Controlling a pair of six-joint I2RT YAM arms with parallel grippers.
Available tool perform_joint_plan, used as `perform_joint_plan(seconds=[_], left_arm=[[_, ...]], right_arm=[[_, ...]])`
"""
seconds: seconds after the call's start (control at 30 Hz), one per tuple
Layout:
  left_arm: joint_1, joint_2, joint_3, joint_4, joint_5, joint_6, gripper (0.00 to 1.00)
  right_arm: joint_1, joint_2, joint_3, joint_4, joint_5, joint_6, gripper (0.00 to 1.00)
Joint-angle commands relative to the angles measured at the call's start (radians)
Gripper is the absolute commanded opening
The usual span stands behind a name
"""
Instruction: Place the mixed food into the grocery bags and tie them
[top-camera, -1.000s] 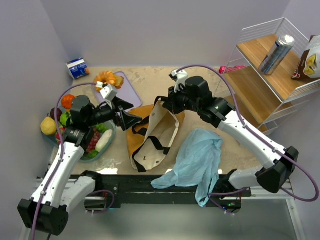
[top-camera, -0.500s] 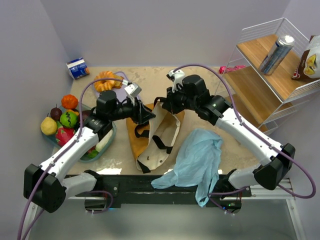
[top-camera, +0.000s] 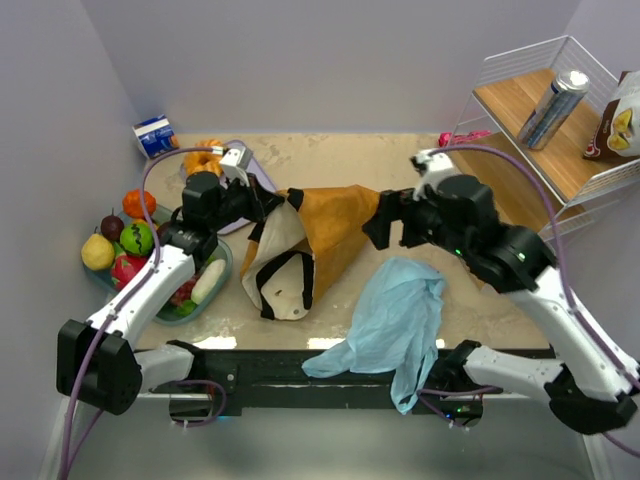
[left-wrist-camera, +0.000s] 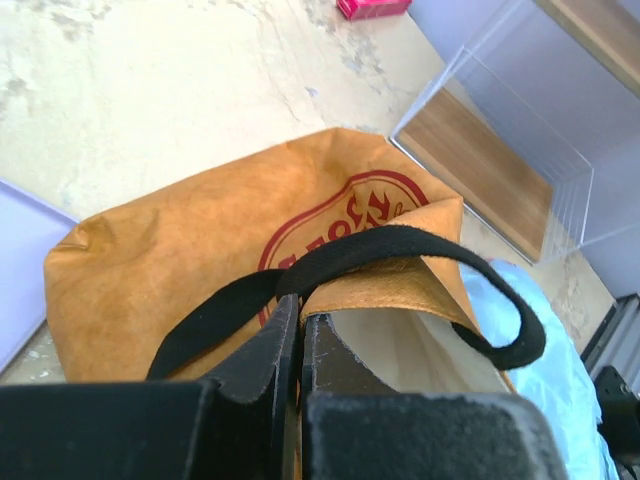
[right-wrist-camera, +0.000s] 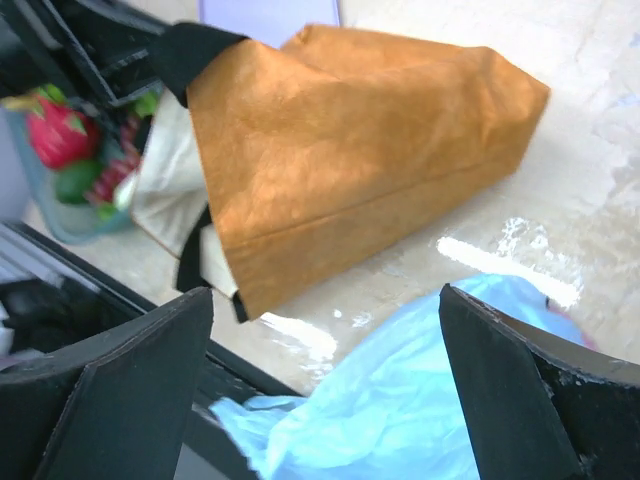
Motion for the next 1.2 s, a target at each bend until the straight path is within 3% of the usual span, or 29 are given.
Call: perform_joint_plan(seconds=[0.0,0.13,0.27,0.5,0.7,0.8,0.83,0.9,0.93,1.0,1.03,1.17], left_arm=[[0.023,-0.021,-0.012,0.134,0.008,-0.039,0.0],[0.023,-0.033,-0.011,0.128,0.013,-0.024,0.0],[0.023,-0.062,-0.003,0.124,0.011,0.008,0.0],[0.023,-0.077,0.0,0.133,0.054,0.018,0.0],[0.023,-0.093,0.034,0.116,0.061,0.019,0.0],[0.023,-0.099,0.09,0.046,0.018,0.024,0.0],[0.023,-0.1,0.124,0.029,0.005,0.03,0.0],[0.023,-0.102,0.162,-0.014,-0.025,0.036,0.0],[0.023,-0.105,0.196,-0.046,-0.03,0.036,0.0],[0.023,-0.108,0.218,-0.057,-0.033,0.03,0.0],[0.023,-0.111,0.236,-0.057,-0.031,0.021,0.0],[0.021,-0.105,0.273,-0.12,-0.031,0.016,0.0]], right_arm=[[-0.001,-0.1,-0.097,-0.139,0.078,0.204,0.99],[-0.001,-0.135,-0.289,-0.203,0.078,0.341,0.96],[-0.003,-0.241,-0.476,-0.127,0.029,0.525,0.88],[-0.003,-0.229,-0.585,-0.188,0.142,0.686,0.91],[-0.003,-0.099,-0.74,0.062,0.106,0.678,0.93],[-0.009,-0.019,-0.73,0.133,0.11,0.663,0.71],[-0.009,-0.006,-0.707,0.139,0.138,0.613,0.5],[-0.009,0.02,-0.589,0.11,0.211,0.547,0.29],[-0.007,0.05,-0.538,0.088,0.256,0.469,0.11],[-0.009,0.087,-0.395,0.035,0.389,0.372,0.01],[-0.01,0.142,-0.351,0.031,0.423,0.265,0.0],[-0.064,0.349,-0.15,-0.047,0.564,0.088,0.0]])
